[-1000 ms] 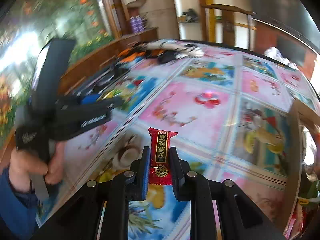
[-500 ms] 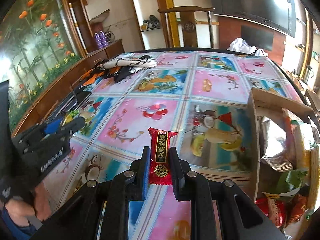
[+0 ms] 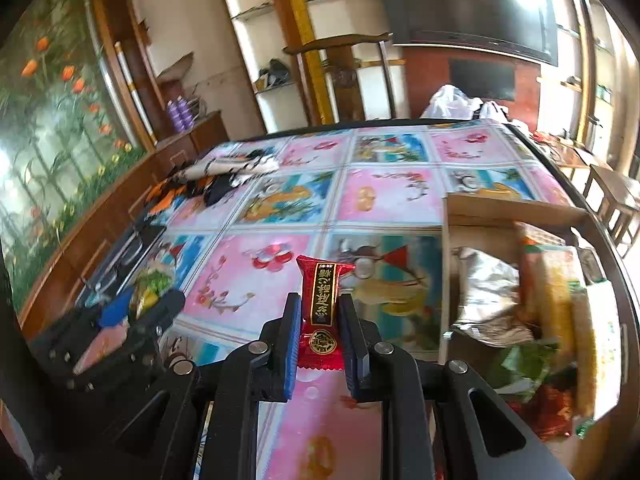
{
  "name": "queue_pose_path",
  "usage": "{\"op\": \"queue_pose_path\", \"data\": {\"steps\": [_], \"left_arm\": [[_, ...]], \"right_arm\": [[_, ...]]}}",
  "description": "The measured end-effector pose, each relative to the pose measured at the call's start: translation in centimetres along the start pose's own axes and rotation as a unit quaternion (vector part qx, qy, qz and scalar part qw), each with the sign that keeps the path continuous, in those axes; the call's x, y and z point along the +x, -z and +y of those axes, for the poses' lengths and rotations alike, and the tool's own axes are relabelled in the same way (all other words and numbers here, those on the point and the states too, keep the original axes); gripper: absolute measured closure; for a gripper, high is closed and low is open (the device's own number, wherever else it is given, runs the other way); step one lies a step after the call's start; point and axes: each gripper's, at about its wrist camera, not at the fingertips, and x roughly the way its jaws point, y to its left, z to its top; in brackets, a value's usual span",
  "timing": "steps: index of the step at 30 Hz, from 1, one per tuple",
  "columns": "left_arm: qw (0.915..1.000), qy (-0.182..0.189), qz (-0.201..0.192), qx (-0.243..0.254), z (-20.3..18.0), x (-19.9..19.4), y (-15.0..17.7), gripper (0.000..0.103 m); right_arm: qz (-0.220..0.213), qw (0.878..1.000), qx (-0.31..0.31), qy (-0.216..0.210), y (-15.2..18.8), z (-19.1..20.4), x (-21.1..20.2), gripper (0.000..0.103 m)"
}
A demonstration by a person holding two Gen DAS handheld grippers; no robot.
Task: Organize snacks
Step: 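Lift and carry the green pea bag with left and red wrapper with right to the box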
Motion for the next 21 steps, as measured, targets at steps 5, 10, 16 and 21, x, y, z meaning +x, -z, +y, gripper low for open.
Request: {"op": "queue_pose_path", "data": {"steps": [5, 10, 16, 21], "left_arm": [[0.9996, 0.023, 0.0, 0.017, -2.4, -0.6, 0.2, 0.069], [0.9985, 0.049, -0.006, 0.025, -4.6, -1.5, 0.3, 0.069], [0.9954, 0.092, -0.013, 0.021, -7.6, -3.0, 0.2, 0.069], [0.9892, 0.14, -0.021, 0.036, -11.6, -4.6, 0.3, 0.069]], "right_arm": [[-0.025, 0.999, 0.029, 0.013, 0.6, -2.8, -2.3, 0.083], [-0.048, 0.996, 0.062, 0.03, 2.4, -6.1, -4.6, 0.083], [-0.092, 0.989, 0.097, 0.064, 5.0, -9.6, -8.0, 0.083], [-0.112, 0.982, 0.121, 0.094, 6.2, -11.9, -10.0, 0.084]]}}
